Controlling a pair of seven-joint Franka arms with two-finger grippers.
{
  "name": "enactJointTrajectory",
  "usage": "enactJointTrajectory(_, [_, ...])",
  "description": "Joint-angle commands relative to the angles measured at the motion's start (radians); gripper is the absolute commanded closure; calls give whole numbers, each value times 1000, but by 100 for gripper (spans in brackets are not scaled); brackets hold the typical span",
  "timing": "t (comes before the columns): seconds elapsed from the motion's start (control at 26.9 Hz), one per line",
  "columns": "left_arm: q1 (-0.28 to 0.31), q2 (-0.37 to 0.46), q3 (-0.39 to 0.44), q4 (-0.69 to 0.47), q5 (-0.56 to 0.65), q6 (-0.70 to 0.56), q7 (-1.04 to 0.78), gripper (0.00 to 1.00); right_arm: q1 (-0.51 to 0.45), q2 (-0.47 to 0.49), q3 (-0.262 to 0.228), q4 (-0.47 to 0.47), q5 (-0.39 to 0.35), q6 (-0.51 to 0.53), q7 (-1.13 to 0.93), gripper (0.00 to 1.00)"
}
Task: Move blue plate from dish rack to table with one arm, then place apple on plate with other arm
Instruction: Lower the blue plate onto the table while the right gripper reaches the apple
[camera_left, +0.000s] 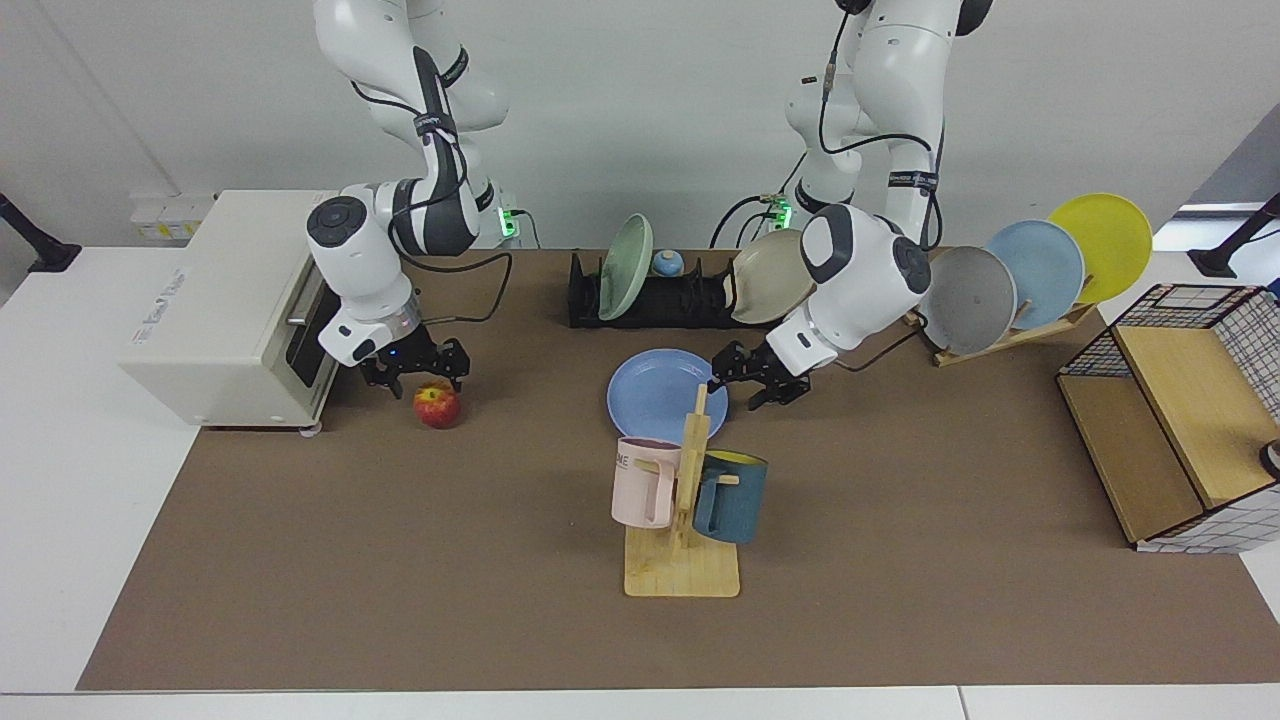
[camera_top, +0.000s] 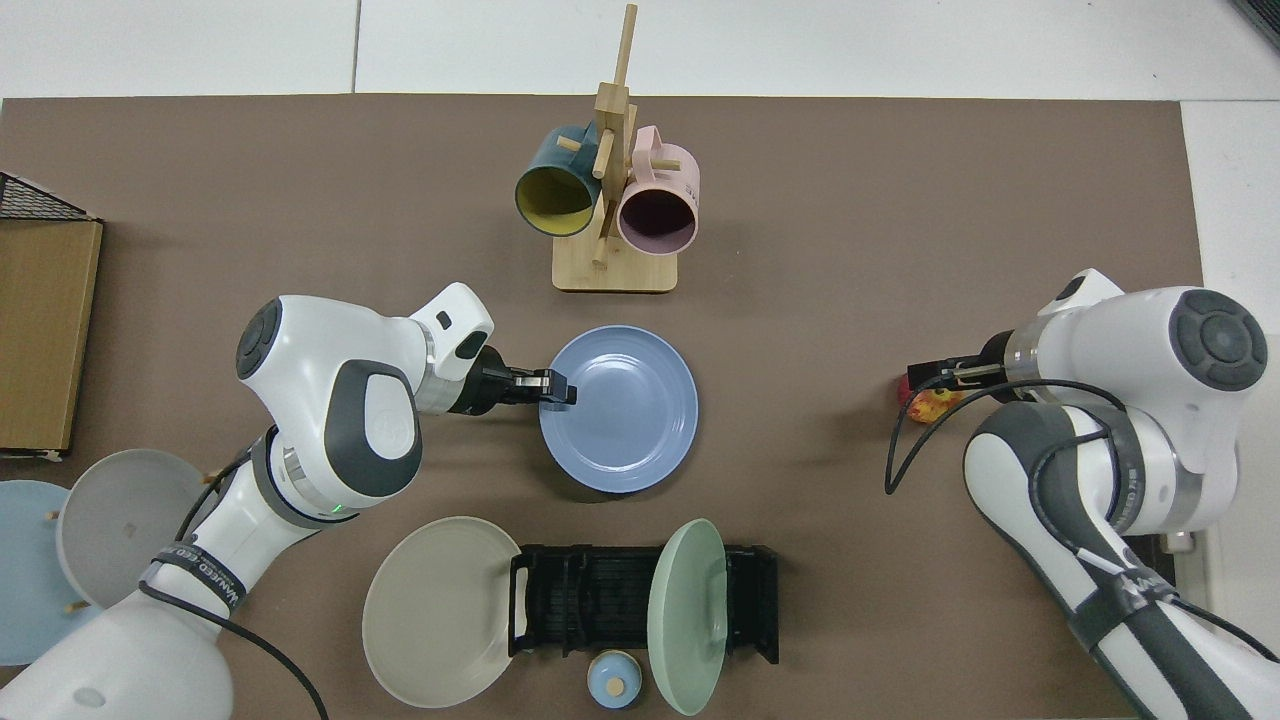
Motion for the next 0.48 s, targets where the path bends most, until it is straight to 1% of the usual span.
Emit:
enactJointTrajectory(0.0, [-8, -54, 8, 33, 160, -45, -136, 0, 9, 19, 2, -29, 27, 60, -51, 0])
enactJointTrajectory(0.07, [-7, -83, 16, 60, 227, -123, -164, 0, 9, 30, 2, -40, 25, 79, -52, 0])
enactJointTrajectory(0.22, [-7, -155, 57, 134, 376, -279, -215, 0, 9, 56, 2, -67, 25, 152, -65, 0])
enactJointTrajectory(0.33, [-7, -195, 71, 183, 456, -394, -221, 0, 11, 59, 2, -70, 25, 162, -66, 0])
enactJointTrajectory(0.45, [-5, -209, 73, 252, 500, -521, -223, 0, 8, 59, 0, -69, 25, 162, -81, 0])
